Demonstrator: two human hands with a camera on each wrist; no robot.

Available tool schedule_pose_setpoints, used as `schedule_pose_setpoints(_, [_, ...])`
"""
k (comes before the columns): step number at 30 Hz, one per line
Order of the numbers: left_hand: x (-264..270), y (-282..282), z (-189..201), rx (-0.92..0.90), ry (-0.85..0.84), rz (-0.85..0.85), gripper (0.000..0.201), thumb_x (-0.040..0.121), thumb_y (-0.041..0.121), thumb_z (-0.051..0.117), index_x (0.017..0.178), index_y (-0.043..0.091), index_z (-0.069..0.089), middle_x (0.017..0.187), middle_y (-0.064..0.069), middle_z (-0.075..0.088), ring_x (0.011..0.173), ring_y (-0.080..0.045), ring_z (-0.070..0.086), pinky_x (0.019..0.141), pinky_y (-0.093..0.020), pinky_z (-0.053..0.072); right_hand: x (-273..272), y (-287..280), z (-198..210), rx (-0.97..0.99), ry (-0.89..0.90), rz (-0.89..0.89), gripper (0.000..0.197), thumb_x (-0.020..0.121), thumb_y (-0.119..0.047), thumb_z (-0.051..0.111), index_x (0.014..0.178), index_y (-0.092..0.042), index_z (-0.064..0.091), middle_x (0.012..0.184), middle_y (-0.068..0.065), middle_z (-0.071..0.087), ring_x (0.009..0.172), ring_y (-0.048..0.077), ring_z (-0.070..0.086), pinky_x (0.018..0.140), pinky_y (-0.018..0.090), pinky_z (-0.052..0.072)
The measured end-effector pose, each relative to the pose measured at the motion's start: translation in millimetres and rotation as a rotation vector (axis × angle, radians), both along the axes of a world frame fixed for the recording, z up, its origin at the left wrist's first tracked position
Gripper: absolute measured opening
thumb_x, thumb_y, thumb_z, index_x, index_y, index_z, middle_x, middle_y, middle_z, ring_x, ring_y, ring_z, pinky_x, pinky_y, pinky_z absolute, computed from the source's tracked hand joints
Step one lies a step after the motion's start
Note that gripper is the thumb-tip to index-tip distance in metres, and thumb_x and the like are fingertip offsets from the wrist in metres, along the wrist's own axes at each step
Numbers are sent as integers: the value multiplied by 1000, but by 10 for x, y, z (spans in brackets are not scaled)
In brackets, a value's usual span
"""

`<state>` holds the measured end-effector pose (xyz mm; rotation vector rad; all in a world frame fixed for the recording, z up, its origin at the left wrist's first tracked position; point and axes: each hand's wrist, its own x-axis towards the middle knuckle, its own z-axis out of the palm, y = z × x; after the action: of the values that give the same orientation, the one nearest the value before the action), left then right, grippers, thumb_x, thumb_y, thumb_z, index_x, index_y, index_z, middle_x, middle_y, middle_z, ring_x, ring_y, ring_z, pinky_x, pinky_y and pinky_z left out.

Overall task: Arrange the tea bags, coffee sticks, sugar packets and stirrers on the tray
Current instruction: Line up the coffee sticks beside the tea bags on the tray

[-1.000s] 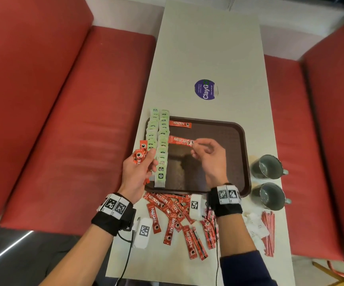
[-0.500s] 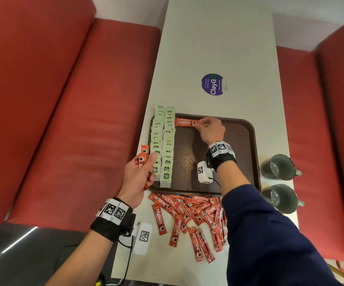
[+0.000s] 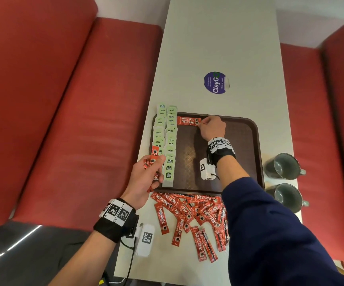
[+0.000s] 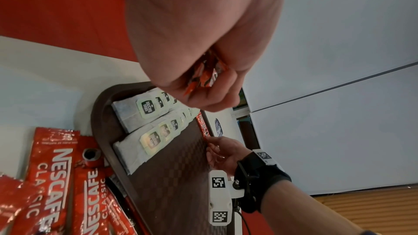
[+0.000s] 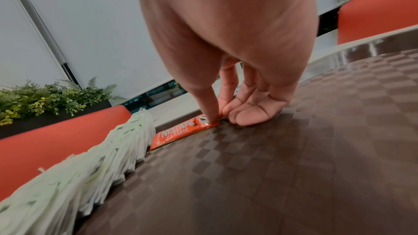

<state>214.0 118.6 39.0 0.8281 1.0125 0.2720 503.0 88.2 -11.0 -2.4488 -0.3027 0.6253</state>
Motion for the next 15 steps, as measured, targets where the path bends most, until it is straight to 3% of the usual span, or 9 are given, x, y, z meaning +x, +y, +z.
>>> schedule_pose_setpoints(5, [-11,-1,43,9,-30,-67,31,105,28,72,126,5,67,87,-9,63,62,-17,57,39,-20,32,-56,-22,52,9,9,-33,20,102,-28,74,118,-16,73,130,12,68,115,31,68,91,31,48])
schedule_pose_setpoints(8, [-33,-25,90,49,-31,-121,34,107,29,67,127,2,68,91,-11,66,64,-19,59,40,-20,31,-195,-125,210,109,-58,-12,18,104,-26,69,116,-14,73,115,5,73,113,25,68,86,26,42])
schedule_pose_setpoints(10, [-45,-52,121,69,-43,-152,33,108,30,65,123,2,70,91,-10,68,64,-19,60,42,-21,31,-373,-230,378,199,-82,48,16,105,-31,67,111,-18,75,102,-4,74,103,19,71,86,28,47])
schedule_pose_setpoints(13, [-38,-120,161,91,-54,-174,31,107,31,67,119,4,75,89,-8,68,64,-19,60,40,-20,30,-726,-456,696,318,113,213,25,106,-49,65,109,-26,76,93,-7,79,85,9,75,82,31,60])
schedule_pose_setpoints(15, [-27,-177,198,117,-60,-192,30,106,32,68,116,5,76,88,-6,68,64,-19,60,39,-20,29,-978,-620,891,357,286,341,36,106,-59,62,112,-27,77,95,-5,79,80,7,73,72,26,58])
